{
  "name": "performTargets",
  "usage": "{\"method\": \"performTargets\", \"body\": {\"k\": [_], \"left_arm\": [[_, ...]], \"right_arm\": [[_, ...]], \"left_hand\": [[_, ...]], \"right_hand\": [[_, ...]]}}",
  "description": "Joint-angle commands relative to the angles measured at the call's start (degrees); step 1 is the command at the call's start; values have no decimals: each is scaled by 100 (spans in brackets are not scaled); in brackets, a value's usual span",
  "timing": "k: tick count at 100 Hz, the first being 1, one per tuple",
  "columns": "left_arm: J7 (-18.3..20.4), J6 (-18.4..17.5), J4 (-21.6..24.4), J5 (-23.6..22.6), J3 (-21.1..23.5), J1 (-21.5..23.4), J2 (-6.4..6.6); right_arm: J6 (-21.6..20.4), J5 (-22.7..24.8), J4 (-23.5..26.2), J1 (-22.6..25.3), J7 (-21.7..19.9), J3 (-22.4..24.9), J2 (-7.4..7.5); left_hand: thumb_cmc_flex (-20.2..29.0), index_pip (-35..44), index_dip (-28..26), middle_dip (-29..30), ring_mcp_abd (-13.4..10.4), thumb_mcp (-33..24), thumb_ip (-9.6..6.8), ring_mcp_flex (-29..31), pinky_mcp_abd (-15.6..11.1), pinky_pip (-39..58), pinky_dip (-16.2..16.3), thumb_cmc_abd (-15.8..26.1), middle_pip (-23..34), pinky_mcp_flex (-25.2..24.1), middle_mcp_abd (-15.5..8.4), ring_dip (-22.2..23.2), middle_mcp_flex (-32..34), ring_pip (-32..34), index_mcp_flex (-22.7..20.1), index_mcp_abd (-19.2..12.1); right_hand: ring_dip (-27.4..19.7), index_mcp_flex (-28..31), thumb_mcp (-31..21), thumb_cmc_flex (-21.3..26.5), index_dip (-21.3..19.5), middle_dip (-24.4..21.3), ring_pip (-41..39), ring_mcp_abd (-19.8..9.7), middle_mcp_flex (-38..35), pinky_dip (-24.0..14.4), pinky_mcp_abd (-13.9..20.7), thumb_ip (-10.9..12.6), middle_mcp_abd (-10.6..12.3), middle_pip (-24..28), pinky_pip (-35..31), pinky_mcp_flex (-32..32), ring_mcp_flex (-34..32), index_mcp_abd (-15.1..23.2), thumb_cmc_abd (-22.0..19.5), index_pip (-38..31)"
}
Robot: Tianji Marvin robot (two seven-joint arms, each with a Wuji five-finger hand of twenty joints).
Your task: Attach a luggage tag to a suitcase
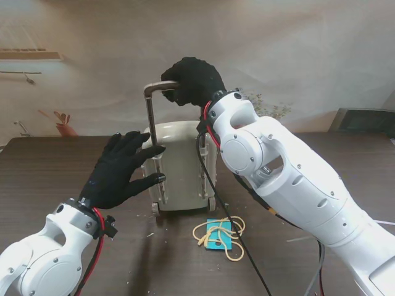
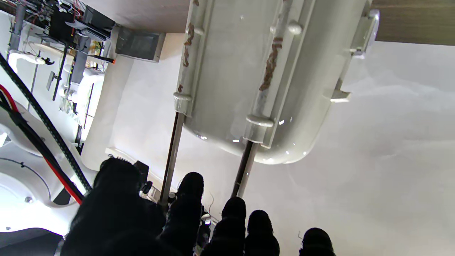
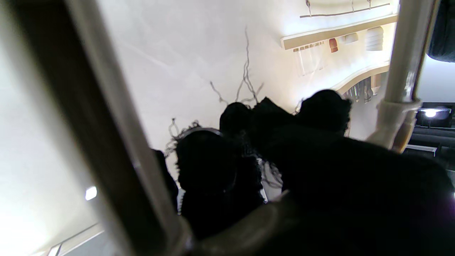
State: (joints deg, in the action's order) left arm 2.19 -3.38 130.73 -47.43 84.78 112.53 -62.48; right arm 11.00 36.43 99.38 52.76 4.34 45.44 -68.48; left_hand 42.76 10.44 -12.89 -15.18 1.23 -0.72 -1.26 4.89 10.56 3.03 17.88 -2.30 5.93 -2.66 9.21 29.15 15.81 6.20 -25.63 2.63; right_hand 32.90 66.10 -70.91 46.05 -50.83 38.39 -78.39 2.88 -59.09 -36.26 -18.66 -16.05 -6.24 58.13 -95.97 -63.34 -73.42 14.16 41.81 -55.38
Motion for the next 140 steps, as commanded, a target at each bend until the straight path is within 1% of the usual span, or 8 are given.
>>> {"method": "performTargets", "body": {"k": [1,38,82,98,105,112,129,140], "left_arm": [[12,-2,93,-27,79,93,-16],[-260,-1,129,-57,375,350,-73],[-218,47,139,-53,374,354,-69],[-218,42,133,-51,361,346,-68],[-216,35,129,-47,354,341,-67],[-212,26,126,-43,348,335,-66],[-212,3,120,-23,339,322,-65],[-225,-12,117,-17,339,322,-67]], "right_arm": [[-34,-32,-52,-68,33,-16,-75],[-233,-220,-492,-220,568,-271,-285],[-373,-158,-380,145,472,-245,-193],[-329,-43,-168,324,319,-205,-113],[-307,-11,-95,375,244,-183,-83],[-297,39,-21,412,152,-157,-45],[-283,144,107,476,28,-83,14],[-319,256,202,552,25,-14,47]], "left_hand": [[93,-24,-5,41,10,123,71,-214,-180,-33,32,45,2,-88,-66,156,4,50,-74,285],[103,-26,-6,40,10,121,70,-214,-185,-35,36,42,-3,-87,-61,157,12,54,-83,288],[106,-27,-7,40,13,122,70,-215,-188,-39,35,41,-5,-85,-64,159,12,52,-87,289],[107,-27,-8,41,13,122,71,-215,-187,-39,36,41,-7,-85,-57,164,8,56,-87,292],[106,-27,-8,40,9,122,71,-218,-188,-39,35,44,-5,-87,-60,164,14,55,-85,289],[107,-27,-8,40,5,122,71,-214,-191,-41,33,44,-4,-85,-60,165,13,56,-85,283],[112,-25,-9,41,6,121,71,-215,-189,-41,33,41,-5,-85,-61,165,13,55,-87,286],[112,-26,-9,41,13,121,71,-216,-190,-43,31,42,-5,-85,-57,165,13,54,-88,291]], "right_hand": [[106,363,-416,536,-178,87,-59,61,-7,-93,-86,-40,239,337,-323,-165,-182,224,-276,-283],[94,351,-438,534,-129,18,-11,135,-4,-105,-190,-45,233,334,-235,-146,-179,220,-253,-270],[-152,179,-341,496,144,-188,562,439,-5,-17,-523,-24,285,183,226,152,-159,225,-290,-86],[-636,-381,-185,265,877,-407,1726,640,316,87,-617,3,284,-154,808,841,-143,216,-257,546],[-662,-933,-226,-13,2008,-526,2202,698,559,105,-621,-55,245,-323,1078,1212,43,299,-116,562],[-685,-1458,-277,-269,2516,-641,2637,716,870,152,-585,-64,225,-499,1410,1677,419,374,32,549],[-904,-2338,-495,-947,2917,-992,3507,754,1655,307,-497,203,170,-808,2128,2748,1400,259,56,962],[-1028,-2633,-627,-1309,2725,-1202,4013,785,1974,438,-395,836,189,-876,2561,3267,1885,182,-64,1193]]}}
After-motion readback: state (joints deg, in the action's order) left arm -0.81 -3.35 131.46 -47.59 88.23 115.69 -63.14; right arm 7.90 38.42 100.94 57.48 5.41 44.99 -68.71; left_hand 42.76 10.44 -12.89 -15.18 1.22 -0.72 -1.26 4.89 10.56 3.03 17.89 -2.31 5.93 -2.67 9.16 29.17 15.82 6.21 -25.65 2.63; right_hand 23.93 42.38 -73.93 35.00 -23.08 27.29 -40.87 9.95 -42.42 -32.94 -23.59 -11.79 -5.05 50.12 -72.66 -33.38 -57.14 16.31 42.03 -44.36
